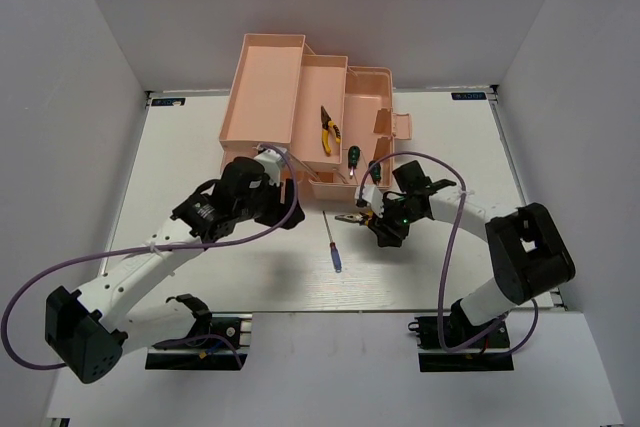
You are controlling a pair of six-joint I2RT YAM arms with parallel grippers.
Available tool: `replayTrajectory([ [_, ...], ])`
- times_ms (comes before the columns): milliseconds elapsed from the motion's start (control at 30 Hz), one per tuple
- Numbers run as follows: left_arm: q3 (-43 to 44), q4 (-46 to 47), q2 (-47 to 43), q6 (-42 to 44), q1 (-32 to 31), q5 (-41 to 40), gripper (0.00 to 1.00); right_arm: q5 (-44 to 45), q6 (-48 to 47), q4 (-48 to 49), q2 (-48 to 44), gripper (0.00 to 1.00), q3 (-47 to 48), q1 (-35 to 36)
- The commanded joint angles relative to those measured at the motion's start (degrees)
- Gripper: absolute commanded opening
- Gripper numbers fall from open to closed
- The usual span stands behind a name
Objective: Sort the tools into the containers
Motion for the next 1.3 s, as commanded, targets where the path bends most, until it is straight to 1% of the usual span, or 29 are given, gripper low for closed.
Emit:
replayTrajectory([
  [0,-0.1,0.6,-0.3,-0.5,-1.2,0.5,0.75,0.1,-1.6,1.5,0.3,0.54,2.8,-0.1],
  [33,-0.1,1.1,0.2,-1.0,-1.2,0.5,0.75,0.0,-1.9,1.0,0.4,0.54,2.6,-0.1],
  [167,-0.7,1.8,1.7,-1.0,-2.3,1.0,0.75,-3.4,-3.3,-3.0,1.7,0.47,3.1,0.0],
  [233,0.0,2.3,2.5,-1.0,-2.9,1.0,0.75,-6.1,-4.7,-6.3,2.0,0.42,4.3,0.0],
  [267,0.0,2.3,3.0,-1.0,-2.9,1.0,0.75,-6.9,-5.4,-8.9,2.1,0.42,5.0,0.0],
  [333,0.0,2.3,3.5,-1.0,-3.5,1.5,0.75,-9.0,-5.5,-9.3,0.2,0.41,5.0,0.1],
  [400,0.5,2.3,4.1,-1.0,-4.1,1.5,0.75,-9.3,-3.7,-8.5,-2.8,0.42,4.6,0.1],
  [433,0.5,2.3,4.1,-1.0,-4.1,1.5,0.75,-9.4,-3.0,-7.8,-5.0,0.46,4.7,-0.1],
  [467,0.5,2.9,4.1,-1.0,-4.1,1.5,0.75,-9.4,-2.8,-7.9,-6.5,0.47,4.9,-0.1],
  [567,0.5,3.5,5.1,-1.0,-4.7,1.5,0.75,-7.1,-1.9,-7.8,-7.7,0.51,6.2,-0.1],
  [600,0.5,4.0,5.1,-1.0,-4.7,1.5,0.75,-5.1,-1.5,-7.3,-7.4,0.52,6.3,-0.1],
  [633,0.5,4.0,5.7,-1.0,-4.7,1.5,0.75,-3.9,-0.8,-4.8,-7.3,0.52,6.0,0.1],
  [667,0.5,4.5,6.4,-1.0,-5.2,1.5,0.75,-1.0,0.1,-3.8,-7.1,0.55,5.9,0.1],
  [700,0.5,4.5,6.4,-1.0,-5.2,1.5,0.75,1.2,0.5,-2.7,-5.6,0.55,5.9,0.1],
  [733,0.5,4.5,6.9,-1.0,-5.2,1.5,0.75,3.0,0.7,-2.9,-5.0,0.56,6.5,-0.2],
  [833,0.5,4.5,7.4,-1.0,-5.7,1.5,0.77,4.8,1.2,-4.2,-0.4,0.61,8.6,-0.3],
  [900,0.5,4.5,7.4,-1.0,-5.7,1.5,0.77,5.1,1.0,-4.1,0.4,0.64,9.5,-0.1],
  [1100,-0.6,5.1,6.9,-1.5,-6.3,1.0,0.77,5.2,1.5,-3.1,3.3,0.64,9.5,0.2],
  [1267,-0.6,5.1,6.9,-2.0,-6.8,1.0,0.77,6.1,1.7,-2.2,5.4,0.56,9.0,0.1],
])
